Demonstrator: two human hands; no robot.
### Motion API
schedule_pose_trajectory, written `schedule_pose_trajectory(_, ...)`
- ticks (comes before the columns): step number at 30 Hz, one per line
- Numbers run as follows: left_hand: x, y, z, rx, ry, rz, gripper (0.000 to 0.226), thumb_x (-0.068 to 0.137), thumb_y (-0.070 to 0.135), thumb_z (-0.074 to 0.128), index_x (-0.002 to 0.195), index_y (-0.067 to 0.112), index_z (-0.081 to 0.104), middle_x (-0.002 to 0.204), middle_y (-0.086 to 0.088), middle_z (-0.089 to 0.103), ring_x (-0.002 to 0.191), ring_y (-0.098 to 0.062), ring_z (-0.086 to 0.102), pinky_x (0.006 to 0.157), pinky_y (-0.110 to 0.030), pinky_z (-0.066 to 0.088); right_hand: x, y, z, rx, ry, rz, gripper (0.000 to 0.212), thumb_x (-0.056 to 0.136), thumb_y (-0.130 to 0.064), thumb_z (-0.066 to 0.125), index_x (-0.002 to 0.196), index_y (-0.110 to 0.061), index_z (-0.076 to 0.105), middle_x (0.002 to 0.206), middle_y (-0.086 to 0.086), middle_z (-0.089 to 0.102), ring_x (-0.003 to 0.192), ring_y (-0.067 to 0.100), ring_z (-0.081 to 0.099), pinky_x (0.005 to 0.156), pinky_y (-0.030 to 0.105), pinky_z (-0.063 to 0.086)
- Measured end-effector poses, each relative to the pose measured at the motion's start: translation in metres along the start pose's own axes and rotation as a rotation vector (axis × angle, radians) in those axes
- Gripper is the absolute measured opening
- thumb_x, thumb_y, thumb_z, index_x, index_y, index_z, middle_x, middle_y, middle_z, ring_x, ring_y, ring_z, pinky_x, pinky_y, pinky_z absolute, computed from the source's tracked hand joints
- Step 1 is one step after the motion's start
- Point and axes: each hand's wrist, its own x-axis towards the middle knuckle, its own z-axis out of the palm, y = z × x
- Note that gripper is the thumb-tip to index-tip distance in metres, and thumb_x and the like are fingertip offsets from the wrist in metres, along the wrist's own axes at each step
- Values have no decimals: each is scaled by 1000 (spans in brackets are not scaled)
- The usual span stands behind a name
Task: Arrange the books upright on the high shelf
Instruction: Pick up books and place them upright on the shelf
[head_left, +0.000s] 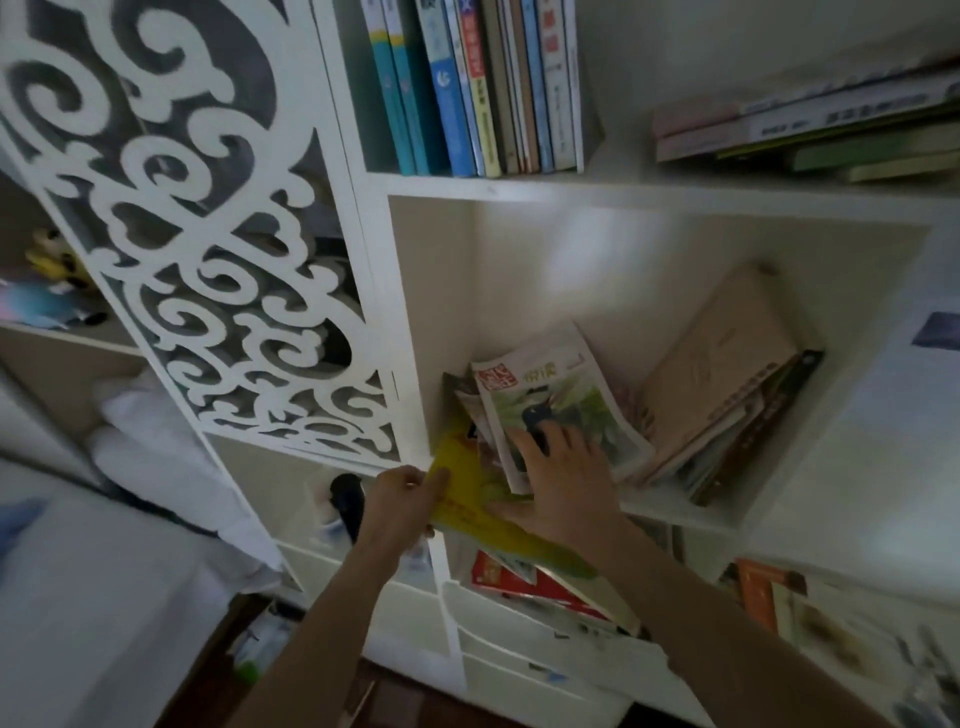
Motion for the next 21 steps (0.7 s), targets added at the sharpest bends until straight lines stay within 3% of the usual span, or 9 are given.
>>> schedule_pose_trajectory(4,5,11,-1,-92,-189,-106,25,101,38,61,94,14,60,88,-3,69,76,-17,70,53,-23,54,12,9,-2,-92,41,-136,80,79,-79,42,131,-19,53,109,10,61,91,32,62,67,40,54)
schedule_pose_trajectory(8,9,13,8,-43,-287,-4,20,103,31,57,119,20,57,110,-3,70,87,-12,68,71,-29,59,17,2,3,-181,13,-160,72,82,-59,68,136,-15,53,97,14,63,79,35,62,59,42,55)
schedule_pose_trajectory(11,-13,9,-6,-85,-228,85,20,104,30,56,121,20,60,102,4,73,86,-13,73,76,-30,62,19,-1,2,-209,50,-136,61,83,-47,72,133,-15,57,92,15,63,72,36,62,54,41,53)
schedule_pose_trajectory(13,-34,0,-24,-133,-189,116,21,104,30,57,122,21,63,98,6,77,85,-14,75,75,-31,62,19,2,-2,-236,92,-141,58,83,-50,70,130,-17,60,92,15,64,71,36,63,51,38,51)
schedule_pose_trajectory(17,-86,-11,-71,-90,-154,199,33,97,50,57,117,28,68,98,2,79,84,-21,77,78,-51,62,15,4,-1,-230,56,-141,62,87,-56,65,135,-20,53,105,16,64,82,38,64,54,40,53)
schedule_pose_trajectory(21,-135,-7,-108,-60,-116,243,23,103,35,51,119,30,67,94,2,80,77,-22,77,71,-47,63,13,-3,5,-203,55,-99,54,89,-57,63,129,-21,57,96,14,62,75,36,63,53,39,54)
